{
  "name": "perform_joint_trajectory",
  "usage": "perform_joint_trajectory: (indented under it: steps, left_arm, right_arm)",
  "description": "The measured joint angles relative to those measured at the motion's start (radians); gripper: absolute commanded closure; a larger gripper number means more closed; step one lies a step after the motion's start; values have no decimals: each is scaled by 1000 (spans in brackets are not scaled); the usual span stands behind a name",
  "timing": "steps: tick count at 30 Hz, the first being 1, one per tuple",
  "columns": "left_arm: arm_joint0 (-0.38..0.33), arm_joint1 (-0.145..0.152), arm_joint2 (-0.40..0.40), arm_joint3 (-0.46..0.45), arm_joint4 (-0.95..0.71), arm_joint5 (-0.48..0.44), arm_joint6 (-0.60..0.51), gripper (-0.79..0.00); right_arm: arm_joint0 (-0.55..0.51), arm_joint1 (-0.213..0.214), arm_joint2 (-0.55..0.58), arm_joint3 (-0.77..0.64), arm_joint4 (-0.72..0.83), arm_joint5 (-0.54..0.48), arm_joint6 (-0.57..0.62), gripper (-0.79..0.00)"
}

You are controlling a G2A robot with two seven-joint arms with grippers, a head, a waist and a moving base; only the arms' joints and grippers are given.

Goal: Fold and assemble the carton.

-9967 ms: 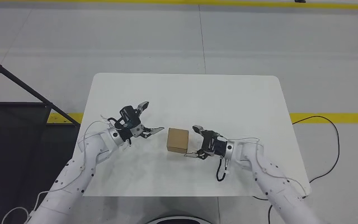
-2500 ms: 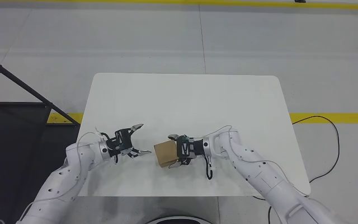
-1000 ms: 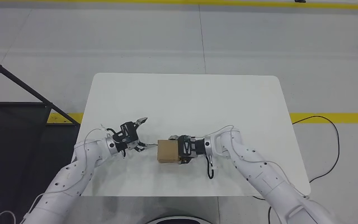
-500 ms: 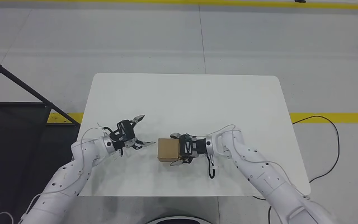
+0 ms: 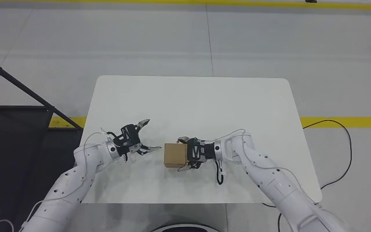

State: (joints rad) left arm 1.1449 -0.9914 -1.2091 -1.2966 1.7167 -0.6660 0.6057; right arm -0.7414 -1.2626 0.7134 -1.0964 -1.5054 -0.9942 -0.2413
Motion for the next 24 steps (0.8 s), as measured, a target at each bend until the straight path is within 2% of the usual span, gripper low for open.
perform_joint_trajectory:
  steps: [3, 10, 17, 19, 20, 21, 24]
  left_arm:
    - [0, 0, 0, 0, -2, 2, 0, -785]
    - [2, 2, 1, 1, -2, 5, 4, -785]
    - [3, 3, 2, 2, -4, 7, 4, -785]
    - [3, 3, 2, 2, -5, 8, 4, -785]
    - [2, 3, 3, 2, -5, 9, 4, -785]
    - [2, 4, 3, 2, -4, 10, 4, -785]
    - [2, 4, 3, 3, -5, 13, 7, -785]
  right_arm:
    - [-4, 2, 6, -5, -1, 0, 4, -702]
    - [-11, 5, 17, -16, 7, -1, 16, -711]
    - [-15, 7, 24, -27, 10, -3, 26, -674]
    - [-16, 8, 27, -29, 11, -4, 28, -625]
    - [-17, 9, 29, -30, 12, -4, 29, -560]
    - [-17, 9, 30, -31, 12, -5, 30, -551]
    - [-19, 10, 33, -33, 14, -7, 35, -585]
